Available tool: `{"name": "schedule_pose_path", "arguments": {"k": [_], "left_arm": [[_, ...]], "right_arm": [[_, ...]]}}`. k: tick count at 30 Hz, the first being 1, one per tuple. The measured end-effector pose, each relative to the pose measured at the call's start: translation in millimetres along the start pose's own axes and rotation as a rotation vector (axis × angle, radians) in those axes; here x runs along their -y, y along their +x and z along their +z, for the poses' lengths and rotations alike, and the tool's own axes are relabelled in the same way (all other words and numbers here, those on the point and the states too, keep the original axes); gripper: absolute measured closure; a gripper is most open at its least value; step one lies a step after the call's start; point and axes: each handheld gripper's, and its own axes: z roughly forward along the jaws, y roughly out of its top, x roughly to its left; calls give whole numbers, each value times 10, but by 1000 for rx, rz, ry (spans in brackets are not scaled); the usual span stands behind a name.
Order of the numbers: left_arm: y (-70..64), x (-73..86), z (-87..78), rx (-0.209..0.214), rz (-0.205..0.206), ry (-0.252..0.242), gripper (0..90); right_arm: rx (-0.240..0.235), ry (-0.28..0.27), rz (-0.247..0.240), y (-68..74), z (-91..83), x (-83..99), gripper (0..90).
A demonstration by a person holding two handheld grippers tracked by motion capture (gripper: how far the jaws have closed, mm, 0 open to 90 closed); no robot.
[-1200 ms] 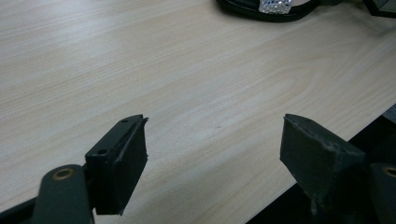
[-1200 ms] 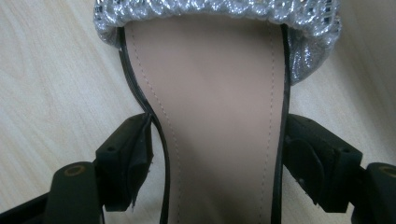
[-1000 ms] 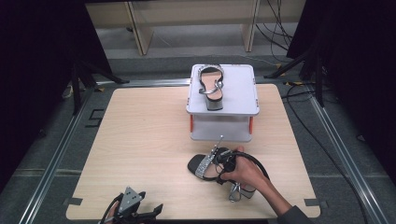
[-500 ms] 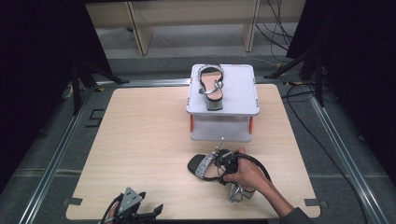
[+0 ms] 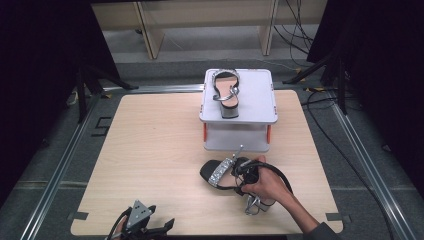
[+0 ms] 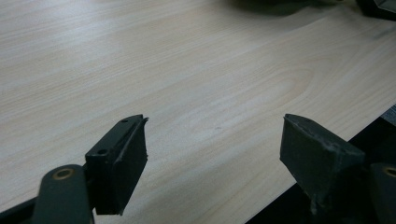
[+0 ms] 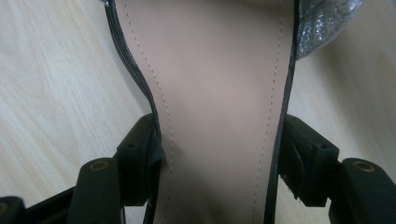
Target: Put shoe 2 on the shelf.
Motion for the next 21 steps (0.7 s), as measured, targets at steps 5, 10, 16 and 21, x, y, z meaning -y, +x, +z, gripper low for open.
{"name": "schedule_pose_path", "arguments": {"k": [5,10,16,21], "left_arm": [[0,-1,-5,-2,1,1,226],[-1,0,-2,4,-1,-1,226],[2,-3,-5,7,13,4,226],[-4,-2,-9,3,5,2,226]], "right_arm": [[-21,39,3,-16,121,-1,364],[-40,24,25,-45,146,42,370],[-40,26,45,-29,133,92,379],[-10,40,11,11,137,91,396]]}}
